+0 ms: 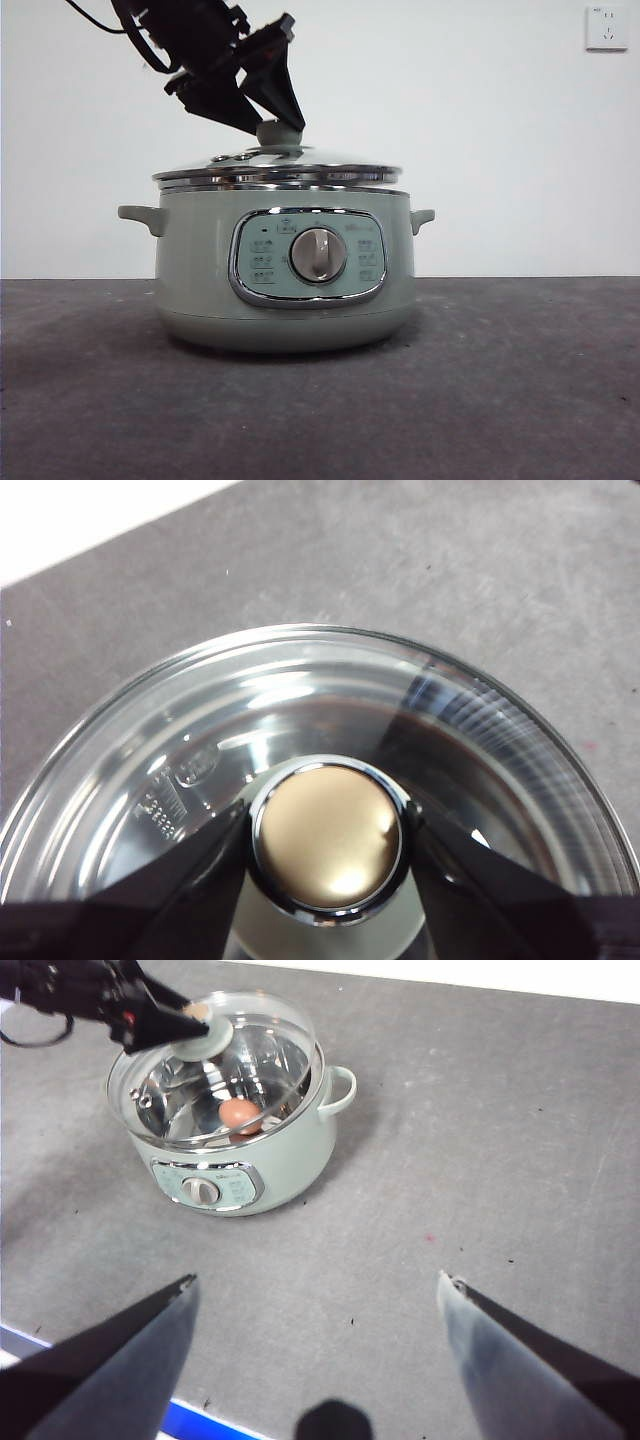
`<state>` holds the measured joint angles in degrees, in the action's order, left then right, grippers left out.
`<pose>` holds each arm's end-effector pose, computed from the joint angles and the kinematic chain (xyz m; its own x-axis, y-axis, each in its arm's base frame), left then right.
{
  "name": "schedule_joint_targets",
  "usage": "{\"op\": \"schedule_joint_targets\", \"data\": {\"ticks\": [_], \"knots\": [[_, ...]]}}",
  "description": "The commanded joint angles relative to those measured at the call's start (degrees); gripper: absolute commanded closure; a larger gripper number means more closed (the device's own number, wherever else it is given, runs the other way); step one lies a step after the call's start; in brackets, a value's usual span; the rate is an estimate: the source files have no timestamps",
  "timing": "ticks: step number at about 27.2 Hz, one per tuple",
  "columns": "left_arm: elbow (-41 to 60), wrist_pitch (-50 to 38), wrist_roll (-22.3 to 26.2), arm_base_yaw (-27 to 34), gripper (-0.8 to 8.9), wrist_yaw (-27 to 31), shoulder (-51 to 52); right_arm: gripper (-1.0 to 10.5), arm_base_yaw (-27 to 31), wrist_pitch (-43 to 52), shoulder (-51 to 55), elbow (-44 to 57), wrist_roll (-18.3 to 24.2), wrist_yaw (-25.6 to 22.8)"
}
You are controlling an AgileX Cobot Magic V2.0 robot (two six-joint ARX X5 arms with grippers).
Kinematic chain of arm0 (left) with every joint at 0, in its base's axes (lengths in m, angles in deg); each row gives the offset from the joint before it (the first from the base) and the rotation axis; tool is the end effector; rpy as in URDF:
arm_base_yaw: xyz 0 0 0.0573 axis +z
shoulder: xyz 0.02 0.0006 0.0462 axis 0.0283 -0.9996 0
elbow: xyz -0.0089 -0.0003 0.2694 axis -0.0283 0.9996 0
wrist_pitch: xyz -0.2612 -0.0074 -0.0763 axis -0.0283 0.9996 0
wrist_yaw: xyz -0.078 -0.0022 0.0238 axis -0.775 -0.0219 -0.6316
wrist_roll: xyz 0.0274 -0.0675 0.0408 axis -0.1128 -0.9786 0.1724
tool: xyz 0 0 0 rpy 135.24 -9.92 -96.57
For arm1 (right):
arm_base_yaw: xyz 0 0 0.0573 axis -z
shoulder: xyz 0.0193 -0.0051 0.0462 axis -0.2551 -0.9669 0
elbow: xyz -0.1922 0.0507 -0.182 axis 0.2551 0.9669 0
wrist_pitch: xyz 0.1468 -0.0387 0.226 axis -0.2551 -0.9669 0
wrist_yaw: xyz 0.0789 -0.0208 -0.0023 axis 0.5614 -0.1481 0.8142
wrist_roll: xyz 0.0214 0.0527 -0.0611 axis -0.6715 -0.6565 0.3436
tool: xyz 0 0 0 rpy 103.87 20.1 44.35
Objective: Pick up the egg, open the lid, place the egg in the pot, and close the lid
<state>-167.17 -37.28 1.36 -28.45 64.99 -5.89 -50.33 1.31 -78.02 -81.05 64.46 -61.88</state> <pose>0.3733 -0.2054 0.2880 0.6424 -0.5612 -0.5220 0.6519 0.7582 -0.0129 0.0526 0.0254 0.4230 0.7718 0.3770 -0.5120 -0.4004 0.9137 0.0691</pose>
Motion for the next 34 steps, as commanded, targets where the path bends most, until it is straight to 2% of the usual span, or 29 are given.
{"op": "schedule_joint_targets", "data": {"ticks": [1, 12, 27, 28, 30, 31, 34], "knots": [[-0.7, -3.2, -0.6, -0.3, 8.20, -0.2, -0.2, 5.4, 0.0, -1.3, 0.2, 0.5, -0.8, -0.2], [-0.7, -5.2, -0.7, -1.0, 8.20, 0.2, -1.8, 5.4, 0.0, -1.3, 0.2, 0.6, -0.8, -0.4], [-0.7, 0.9, -0.5, -1.4, 8.02, 0.2, -5.7, 5.4, 0.0, -1.3, 0.2, 0.6, -0.8, -0.4], [-0.8, 0.9, -0.5, -1.4, 7.44, 0.2, -5.7, 5.4, 0.0, -1.3, 0.2, 0.6, -0.7, -0.5], [-1.2, 1.7, -1.0, -1.4, 5.29, -0.1, -5.7, 5.4, 0.0, -1.3, 0.2, 0.6, -0.7, -0.4], [-1.4, 2.1, -1.2, -1.3, 4.60, -0.3, -5.6, 5.4, 0.0, -1.3, 0.2, 0.6, -0.7, -0.4], [-2.3, 4.0, -1.2, -1.3, 4.57, -0.3, -5.6, 5.4, 0.0, -1.3, 0.2, 0.6, -0.7, -0.4]]}}
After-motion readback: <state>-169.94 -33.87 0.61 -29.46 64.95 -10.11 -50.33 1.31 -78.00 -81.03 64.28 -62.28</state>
